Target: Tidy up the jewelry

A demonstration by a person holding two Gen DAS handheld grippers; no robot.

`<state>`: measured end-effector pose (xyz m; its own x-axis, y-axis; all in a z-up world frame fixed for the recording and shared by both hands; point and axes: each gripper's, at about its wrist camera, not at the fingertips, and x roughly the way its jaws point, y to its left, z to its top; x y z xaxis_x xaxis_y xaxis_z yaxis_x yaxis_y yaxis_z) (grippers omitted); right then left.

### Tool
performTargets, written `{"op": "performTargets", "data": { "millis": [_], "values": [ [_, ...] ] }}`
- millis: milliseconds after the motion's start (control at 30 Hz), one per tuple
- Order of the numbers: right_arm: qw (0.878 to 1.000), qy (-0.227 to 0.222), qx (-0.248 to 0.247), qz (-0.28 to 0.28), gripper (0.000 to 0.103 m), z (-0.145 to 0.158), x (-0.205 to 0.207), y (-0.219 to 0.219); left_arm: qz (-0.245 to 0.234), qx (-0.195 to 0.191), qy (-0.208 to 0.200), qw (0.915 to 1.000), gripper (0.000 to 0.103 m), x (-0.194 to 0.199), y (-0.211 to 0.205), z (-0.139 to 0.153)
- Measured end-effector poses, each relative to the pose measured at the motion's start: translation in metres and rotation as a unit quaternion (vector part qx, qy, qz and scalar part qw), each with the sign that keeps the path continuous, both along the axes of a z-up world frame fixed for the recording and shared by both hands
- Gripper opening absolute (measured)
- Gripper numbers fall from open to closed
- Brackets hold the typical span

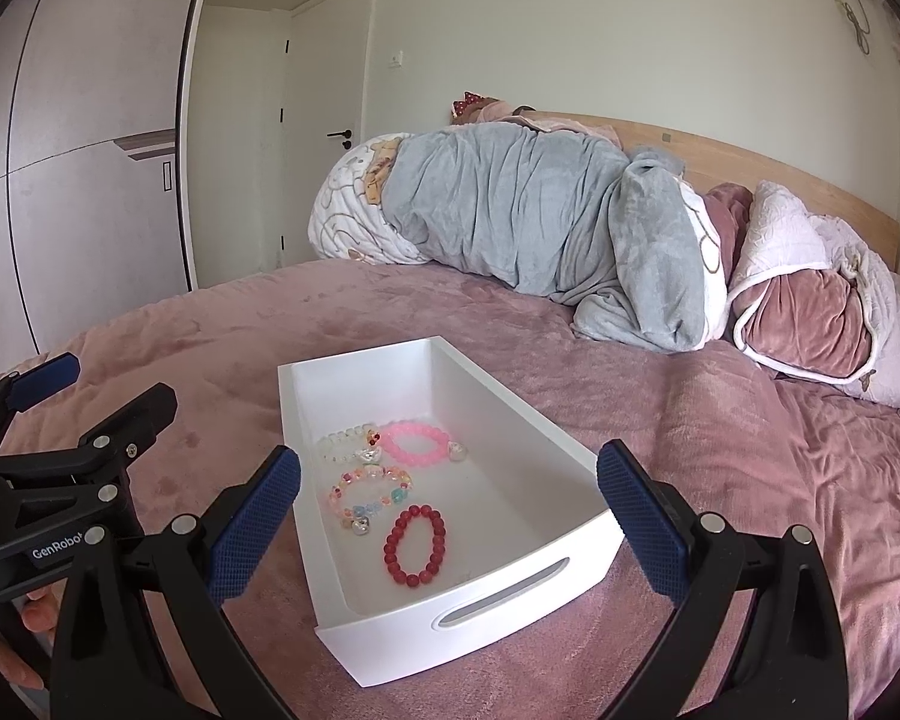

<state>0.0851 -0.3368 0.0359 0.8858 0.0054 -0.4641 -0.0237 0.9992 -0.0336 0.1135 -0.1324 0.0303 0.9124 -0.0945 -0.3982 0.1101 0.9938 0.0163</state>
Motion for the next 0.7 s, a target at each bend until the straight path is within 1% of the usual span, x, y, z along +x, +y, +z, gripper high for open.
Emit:
{"op": "performTargets", "data": {
  "millis": [367, 500, 700],
  "values": [
    [1.0, 0.005, 0.0, -0.003, 0.098, -0.0012, 0.0003, -0.0011, -0.001, -0.003, 0.006, 1.0, 0.099, -0.0009, -0.0007, -0.0011],
    [1.0, 0.007, 0.002, -0.003, 0.098, -0.0013, 0.001, -0.001, 0.0, 0.002, 0.005, 1.0, 0.099, -0.0016, -0.001, -0.0018],
    [1.0, 0.008, 0.001, -0.003, 0.098, -0.0017, 0.0014, -0.0007, -0.011, -0.005, 0.012, 0.9999, 0.099, 0.0028, -0.0005, -0.0016]
  ]
}}
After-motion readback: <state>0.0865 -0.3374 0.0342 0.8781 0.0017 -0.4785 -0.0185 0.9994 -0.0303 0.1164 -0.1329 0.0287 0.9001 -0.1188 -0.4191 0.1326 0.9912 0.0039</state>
